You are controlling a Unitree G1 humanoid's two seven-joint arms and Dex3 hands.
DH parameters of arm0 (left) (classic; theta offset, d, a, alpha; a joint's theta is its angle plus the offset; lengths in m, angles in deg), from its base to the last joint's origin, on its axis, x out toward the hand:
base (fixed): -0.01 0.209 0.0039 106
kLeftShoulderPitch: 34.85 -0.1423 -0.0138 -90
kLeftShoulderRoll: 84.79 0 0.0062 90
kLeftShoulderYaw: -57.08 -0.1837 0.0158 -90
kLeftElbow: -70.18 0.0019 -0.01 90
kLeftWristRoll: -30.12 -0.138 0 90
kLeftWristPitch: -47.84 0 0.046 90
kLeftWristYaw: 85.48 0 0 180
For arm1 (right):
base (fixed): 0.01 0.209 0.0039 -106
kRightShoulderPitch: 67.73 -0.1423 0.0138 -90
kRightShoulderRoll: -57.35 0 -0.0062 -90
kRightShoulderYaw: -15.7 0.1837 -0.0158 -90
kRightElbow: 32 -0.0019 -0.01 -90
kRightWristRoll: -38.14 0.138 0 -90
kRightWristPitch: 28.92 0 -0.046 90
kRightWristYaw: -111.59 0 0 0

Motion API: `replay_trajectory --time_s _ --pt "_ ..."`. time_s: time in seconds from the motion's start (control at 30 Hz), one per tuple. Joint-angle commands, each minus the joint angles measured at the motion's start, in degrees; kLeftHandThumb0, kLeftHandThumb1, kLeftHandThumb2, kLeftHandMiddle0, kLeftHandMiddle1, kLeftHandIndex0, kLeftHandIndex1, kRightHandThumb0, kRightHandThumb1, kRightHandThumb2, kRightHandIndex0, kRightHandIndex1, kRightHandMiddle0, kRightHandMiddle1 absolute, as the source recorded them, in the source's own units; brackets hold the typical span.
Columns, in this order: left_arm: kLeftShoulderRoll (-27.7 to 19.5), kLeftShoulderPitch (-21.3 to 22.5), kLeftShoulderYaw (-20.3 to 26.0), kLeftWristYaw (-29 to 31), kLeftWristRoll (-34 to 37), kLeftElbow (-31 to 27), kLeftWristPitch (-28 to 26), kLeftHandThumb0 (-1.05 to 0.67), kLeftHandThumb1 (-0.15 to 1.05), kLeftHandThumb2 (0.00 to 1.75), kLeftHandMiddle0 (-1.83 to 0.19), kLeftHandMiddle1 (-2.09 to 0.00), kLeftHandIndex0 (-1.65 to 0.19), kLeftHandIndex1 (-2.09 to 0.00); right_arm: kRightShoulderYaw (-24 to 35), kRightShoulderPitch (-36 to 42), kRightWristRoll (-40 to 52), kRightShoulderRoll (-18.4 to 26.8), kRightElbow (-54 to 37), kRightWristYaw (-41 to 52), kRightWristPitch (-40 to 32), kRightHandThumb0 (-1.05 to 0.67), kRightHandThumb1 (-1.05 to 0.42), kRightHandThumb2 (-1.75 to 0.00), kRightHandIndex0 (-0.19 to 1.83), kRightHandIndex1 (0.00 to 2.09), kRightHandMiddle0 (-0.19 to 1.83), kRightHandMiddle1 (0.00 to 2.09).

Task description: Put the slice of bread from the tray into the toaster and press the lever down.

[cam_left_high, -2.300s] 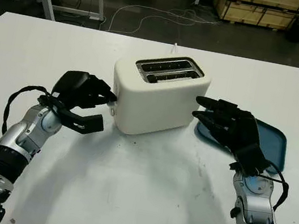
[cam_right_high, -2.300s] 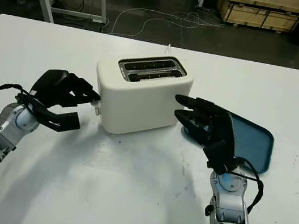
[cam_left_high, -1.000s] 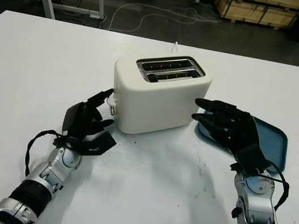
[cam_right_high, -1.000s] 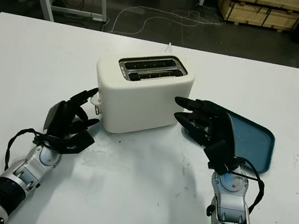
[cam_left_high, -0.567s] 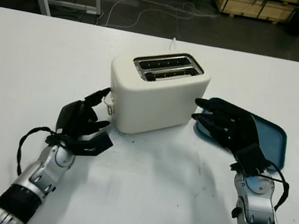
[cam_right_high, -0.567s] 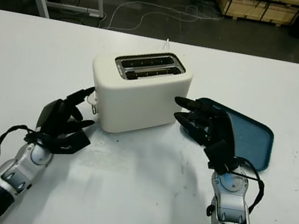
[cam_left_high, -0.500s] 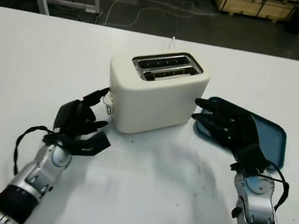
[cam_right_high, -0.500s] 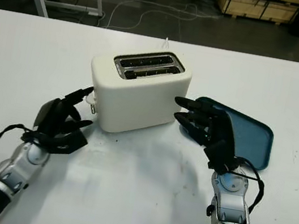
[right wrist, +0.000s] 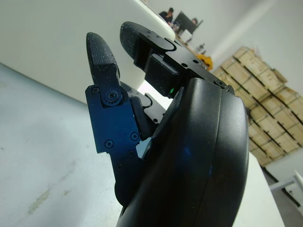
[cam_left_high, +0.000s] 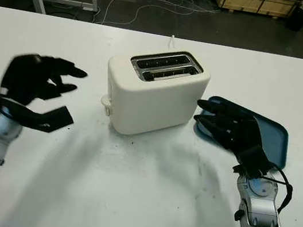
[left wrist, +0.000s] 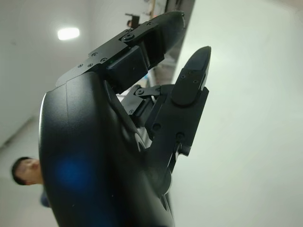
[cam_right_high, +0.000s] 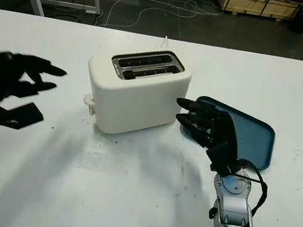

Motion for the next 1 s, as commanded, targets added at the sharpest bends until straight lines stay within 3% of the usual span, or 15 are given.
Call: replay_trajectory --time_s 0.0,0.2,0.43,0.57,0.7,0.97 --pt "-1.7 1.6 0.7 1.3 -1.1 -0.9 0.3 -0.32 0.81 0.0 -0.95 -1.02 -1.21 -0.08 0.0 0.1 0.4 -0.3 -0.8 -0.2 -0.8 -0.48 -0.9 0.0 1.01 0.24 1.0 0.0" --pt "-1.5 1.7 0.5 2.2 0.0 -1.9 3.6 -0.33 0.82 0.01 -1.02 -0.89 -1.23 -0.06 0.0 0.1 0.5 -0.4 -0.6 -0.2 -0.9 -0.48 -0.9 0.0 1.02 0.24 1.0 0.0" --pt "9.5 -5.8 -0.1 1.0 7.9 -4.9 6.4 -0.28 0.89 0.0 -0.81 -1.14 -1.18 -0.01 0.7 -0.5 1.6 -2.6 2.5 -1.3 0.5 -0.45 -0.89 0.0 1.04 0.25 1.02 0.01" --pt "13.5 -9.7 -0.3 0.5 8.0 -5.9 6.2 -0.36 0.89 0.0 -0.78 -1.02 -1.11 0.0 2.3 -2.0 2.7 -1.4 4.9 -0.3 1.0 -0.46 -0.9 0.0 1.02 0.23 1.0 0.0" --pt "11.7 -9.3 2.4 3.3 9.0 -6.6 5.0 -0.39 0.89 0.0 -0.79 -0.98 -1.1 -0.01 4.9 -4.8 3.6 3.1 6.1 1.9 0.4 -0.5 -0.9 0.0 0.96 0.19 0.95 0.0" --pt "6.0 -2.2 5.2 7.8 9.5 -3.0 4.8 -0.38 0.84 0.0 -0.83 -0.97 -1.14 -0.03 7.5 -14.7 4.1 13.2 11.7 7.5 -2.9 -0.54 -0.86 0.0 0.9 0.13 0.92 0.0"
